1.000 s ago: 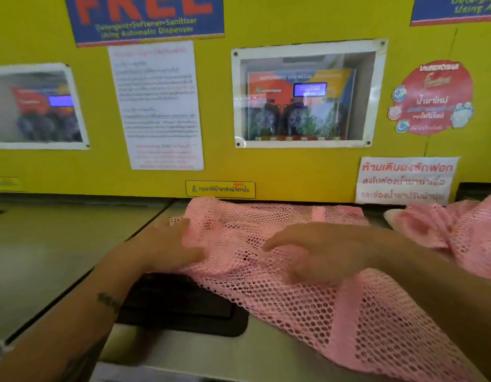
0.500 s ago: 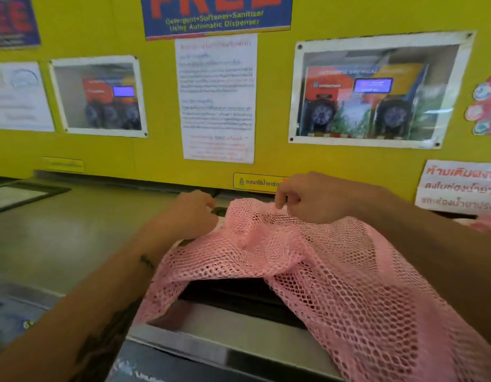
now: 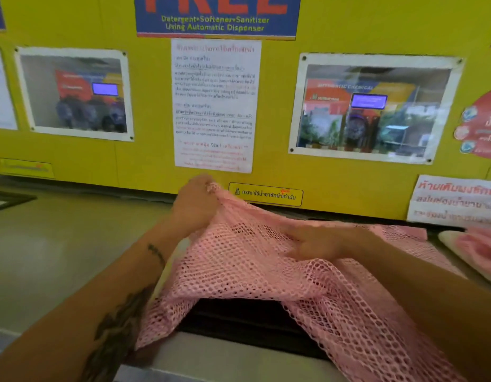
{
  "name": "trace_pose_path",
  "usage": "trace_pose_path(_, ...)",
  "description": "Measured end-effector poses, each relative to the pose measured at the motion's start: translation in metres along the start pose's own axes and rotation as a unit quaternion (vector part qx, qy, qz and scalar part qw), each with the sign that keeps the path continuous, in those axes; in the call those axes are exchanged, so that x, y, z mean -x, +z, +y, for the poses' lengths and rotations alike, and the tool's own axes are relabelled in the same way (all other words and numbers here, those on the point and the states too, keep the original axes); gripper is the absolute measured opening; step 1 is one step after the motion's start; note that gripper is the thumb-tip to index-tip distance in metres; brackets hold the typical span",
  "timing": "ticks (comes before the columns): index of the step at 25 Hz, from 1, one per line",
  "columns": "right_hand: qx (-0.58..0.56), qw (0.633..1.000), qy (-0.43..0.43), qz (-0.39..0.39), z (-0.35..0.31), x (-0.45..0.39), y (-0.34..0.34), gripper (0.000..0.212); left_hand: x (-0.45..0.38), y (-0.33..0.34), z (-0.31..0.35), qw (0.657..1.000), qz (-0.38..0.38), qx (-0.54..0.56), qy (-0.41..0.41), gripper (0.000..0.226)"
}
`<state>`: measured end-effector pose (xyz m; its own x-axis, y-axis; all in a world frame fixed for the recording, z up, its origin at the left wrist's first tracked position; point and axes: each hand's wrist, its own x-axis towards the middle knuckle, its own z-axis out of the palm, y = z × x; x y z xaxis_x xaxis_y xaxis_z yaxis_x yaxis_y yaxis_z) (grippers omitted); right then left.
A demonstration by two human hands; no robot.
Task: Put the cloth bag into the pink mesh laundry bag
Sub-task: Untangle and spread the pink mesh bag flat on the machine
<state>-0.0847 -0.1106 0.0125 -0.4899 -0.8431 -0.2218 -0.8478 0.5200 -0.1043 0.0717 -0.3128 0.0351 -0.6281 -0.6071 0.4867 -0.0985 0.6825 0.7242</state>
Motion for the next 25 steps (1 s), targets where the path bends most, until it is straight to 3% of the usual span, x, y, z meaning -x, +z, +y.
trace_pose_path(2, -0.007, 1.0, 0.015, 0.009, 0.006, 0.004, 0.002, 0.093, -0.005, -0.009, -0.008, 0.997, 0.047, 0.049, 0.036, 0.038)
trace_pose_path(5, -0.004, 0.999, 0.042, 0.006, 0.001, 0.005, 0.003, 0.075, -0.002, 0.0, -0.046, 0.981, -0.122, -0.148, 0.029, 0.063)
trace_pose_path(6, 0.005, 0.999, 0.05, 0.002, -0.004, 0.007, 0.0, 0.075, -0.001, 0.002, -0.054, 0.973, -0.166, -0.161, 0.005, 0.068)
trace_pose_path(10, 0.008, 0.997, 0.045, 0.061, -0.028, 0.011, -0.019, 0.074, -0.006, 0.002, -0.05, 0.984, -0.165, -0.034, -0.053, 0.073)
trace_pose_path(13, -0.058, 0.992, 0.006, 0.112, -0.053, 0.006, -0.027, 0.07, 0.004, 0.012, -0.05, 0.942, -0.251, -0.221, -0.029, 0.067)
trace_pose_path(15, -0.06, 0.996, -0.01, 0.071, -0.065, 0.001, -0.02, 0.069, 0.007, 0.016, -0.052, 0.902, -0.288, -0.317, -0.057, 0.064)
trace_pose_path(18, 0.018, 0.999, -0.026, -0.027, -0.076, 0.005, -0.014, 0.063, 0.008, 0.006, -0.048, 0.894, -0.231, -0.366, -0.115, 0.071)
trace_pose_path(22, 0.032, 0.999, -0.03, 0.007, -0.079, 0.014, -0.025, 0.048, 0.01, 0.0, -0.057, 0.911, -0.196, -0.343, -0.122, 0.081)
trace_pose_path(25, -0.026, 0.997, -0.033, 0.064, -0.076, 0.014, -0.023, 0.045, 0.016, -0.006, -0.049, 0.926, -0.179, -0.313, -0.113, 0.076)
